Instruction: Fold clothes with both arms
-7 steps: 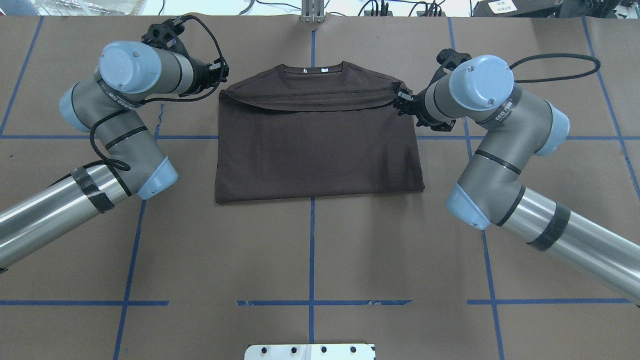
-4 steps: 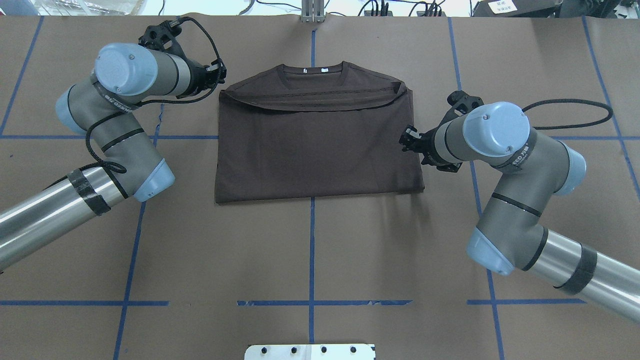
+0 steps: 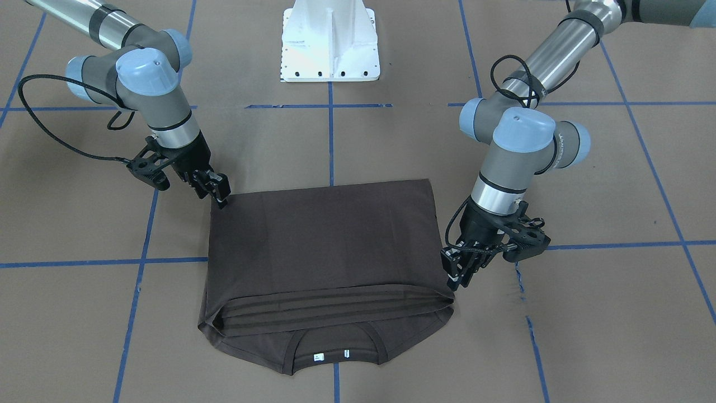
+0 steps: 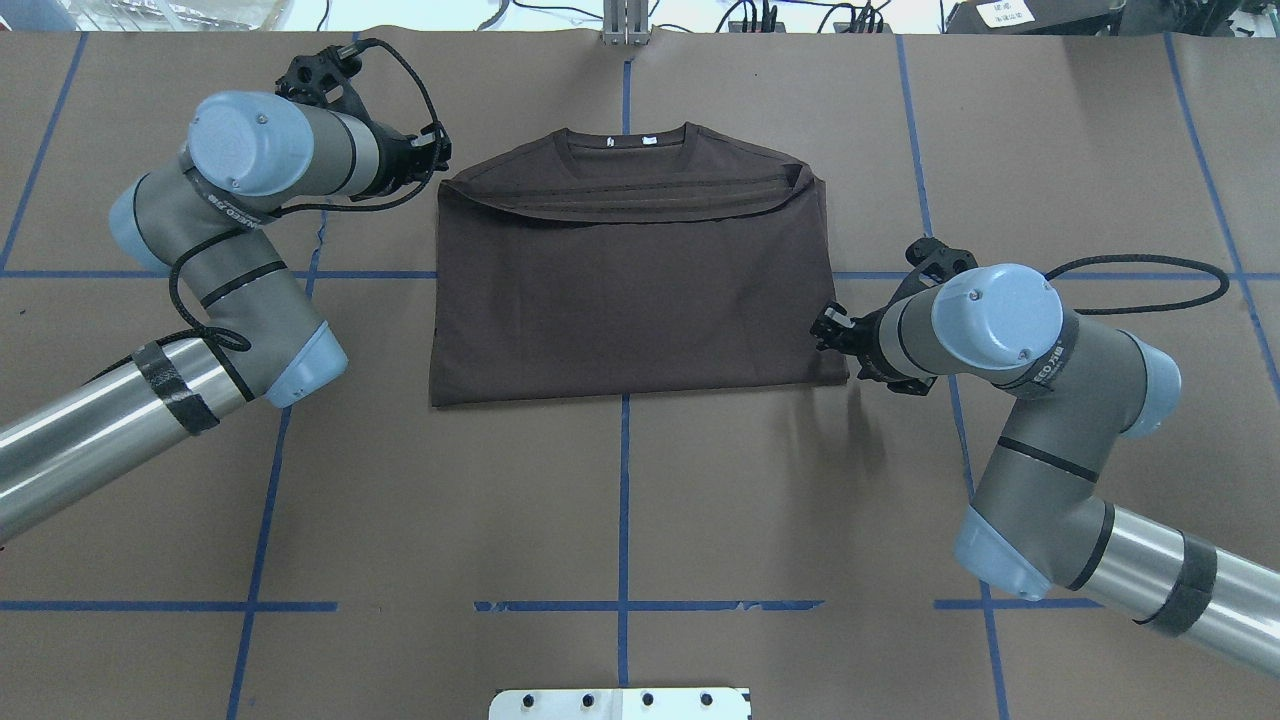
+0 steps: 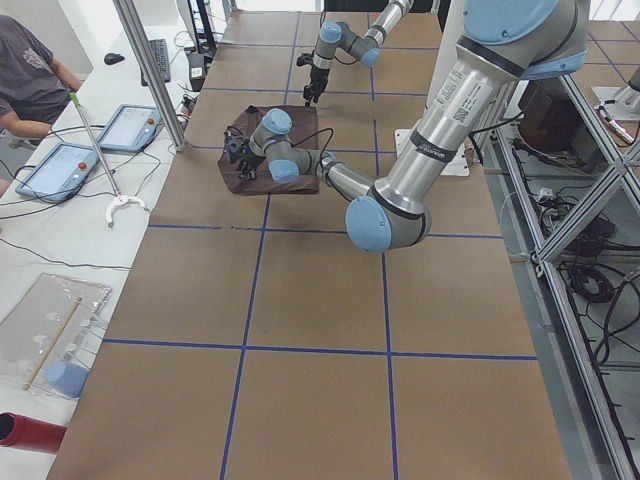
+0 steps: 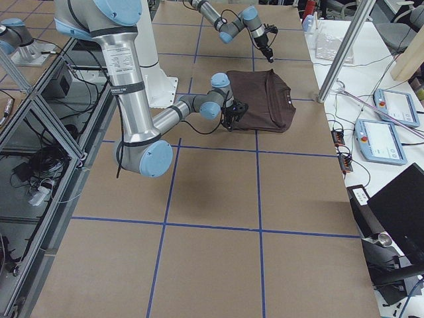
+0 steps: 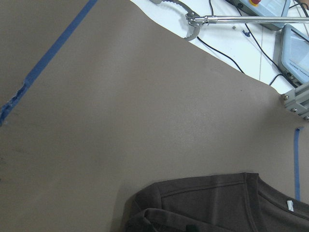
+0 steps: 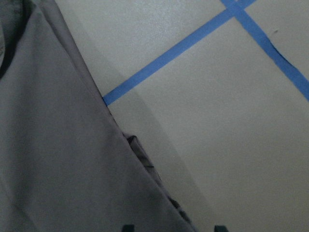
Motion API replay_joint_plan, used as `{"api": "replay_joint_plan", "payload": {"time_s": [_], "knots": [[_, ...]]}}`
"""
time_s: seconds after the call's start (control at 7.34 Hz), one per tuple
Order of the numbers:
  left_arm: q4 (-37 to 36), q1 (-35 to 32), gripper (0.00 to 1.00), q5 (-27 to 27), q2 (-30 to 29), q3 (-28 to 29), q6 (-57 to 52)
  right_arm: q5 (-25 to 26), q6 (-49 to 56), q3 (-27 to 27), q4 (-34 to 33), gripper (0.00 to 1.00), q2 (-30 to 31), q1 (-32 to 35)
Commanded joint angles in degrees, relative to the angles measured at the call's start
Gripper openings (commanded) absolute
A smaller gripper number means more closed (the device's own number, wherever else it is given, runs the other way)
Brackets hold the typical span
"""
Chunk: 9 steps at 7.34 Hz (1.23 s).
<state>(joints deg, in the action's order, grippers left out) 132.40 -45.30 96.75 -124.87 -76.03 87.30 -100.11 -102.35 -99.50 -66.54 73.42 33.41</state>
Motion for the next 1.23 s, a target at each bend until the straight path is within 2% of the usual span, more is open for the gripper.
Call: {"api": "replay_joint_plan", "payload": {"time_s": [0.0, 0.27, 0.41, 0.55, 1.09], "knots": [[-0.04, 0.03, 0.35, -0.07, 0.15, 0.00, -0.11, 0.09, -0.04, 0.71, 0.01, 0.64, -0.03, -1.24], [-0.12, 0.03, 0.35, -0.07, 0.15, 0.00, -0.20, 0.09, -0.04, 0.89, -0.16, 0.62, 0.14, -1.42], [-0.21, -0.05, 0.35, -0.07, 0.15, -0.08, -0.20, 0.09, -0.04, 1.59, -0.08, 0.56, 0.05, -1.42], [-0.47, -0.14, 0.34, -0.07, 0.24, -1.04, -0.20, 0.26, -0.13, 1.24, -0.08, 0.01, -0.03, -1.24], [-1.35, -0.14, 0.34, -0.16, 2.70, -4.39, -0.29, 0.18, 0.04, 0.89, 0.01, 0.00, -0.74, -1.24]]}}
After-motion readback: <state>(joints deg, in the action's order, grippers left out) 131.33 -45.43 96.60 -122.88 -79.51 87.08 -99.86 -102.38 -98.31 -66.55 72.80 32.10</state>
